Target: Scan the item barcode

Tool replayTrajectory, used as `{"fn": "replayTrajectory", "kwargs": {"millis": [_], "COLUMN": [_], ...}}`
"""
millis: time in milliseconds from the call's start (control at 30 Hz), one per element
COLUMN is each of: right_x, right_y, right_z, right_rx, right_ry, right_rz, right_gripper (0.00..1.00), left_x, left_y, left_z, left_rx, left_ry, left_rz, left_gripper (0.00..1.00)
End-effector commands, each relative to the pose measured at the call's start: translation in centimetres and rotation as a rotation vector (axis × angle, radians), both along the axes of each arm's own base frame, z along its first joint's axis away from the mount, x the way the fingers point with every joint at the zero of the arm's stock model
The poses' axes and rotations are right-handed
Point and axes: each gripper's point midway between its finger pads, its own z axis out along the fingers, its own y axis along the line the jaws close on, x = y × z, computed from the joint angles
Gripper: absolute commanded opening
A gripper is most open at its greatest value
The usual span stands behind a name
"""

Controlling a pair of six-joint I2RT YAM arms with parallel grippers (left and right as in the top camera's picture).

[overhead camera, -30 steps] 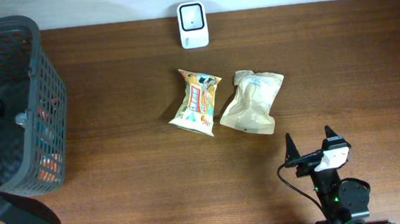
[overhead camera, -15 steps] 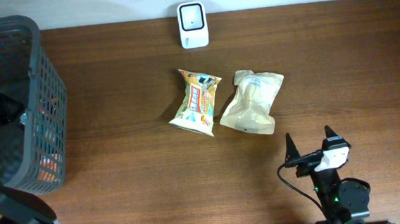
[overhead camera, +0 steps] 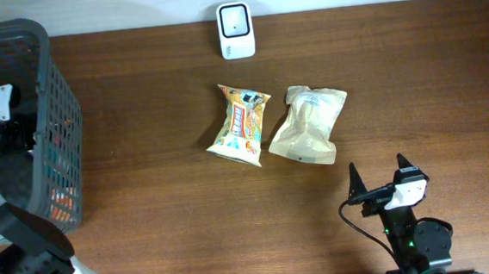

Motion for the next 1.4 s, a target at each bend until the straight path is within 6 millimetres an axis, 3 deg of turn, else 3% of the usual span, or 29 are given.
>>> {"fn": "replayTrajectory", "kwargs": {"millis": [0, 233, 367, 600, 1167, 1367], "right_x": [0.0, 0.0, 0.0, 0.0, 0.0, 0.0], "right_y": [-0.3, -0.3, -0.3, -0.3, -0.3, -0.3], "right_z": [-0.3, -0.3, -0.3, -0.3, -0.3, -0.3], "right_rx": [0.003, 0.003, 0.003, 0.003, 0.003, 0.003], "right_ry": [0.003, 0.003, 0.003, 0.003, 0.003, 0.003], "right_rz": [-0.017, -0.017, -0.017, -0.017, -0.017, -0.017], "right_gripper": [0.98, 0.98, 0.98, 0.98, 0.98, 0.98], "left_x": [-0.7, -1.8, -2.8, -3.8, -0.4, 0.4], "left_y": [0.3, 0.1, -0.5, -0.8, 1.0, 0.6], "left_z": [-0.9, -1.6, -3.1, -4.1, -3.6, -3.4], "left_rx": [0.082, 0.075, 0.044, 0.035, 0.102, 0.075], "left_ry": [0.088, 0.142, 0.191, 0.239, 0.093, 0.052], "left_rz": [0.006, 0.017, 0.013, 0.022, 0.031, 0.023], "left_gripper": [0.73, 0.72, 0.61, 0.61, 0.55, 0.45]}}
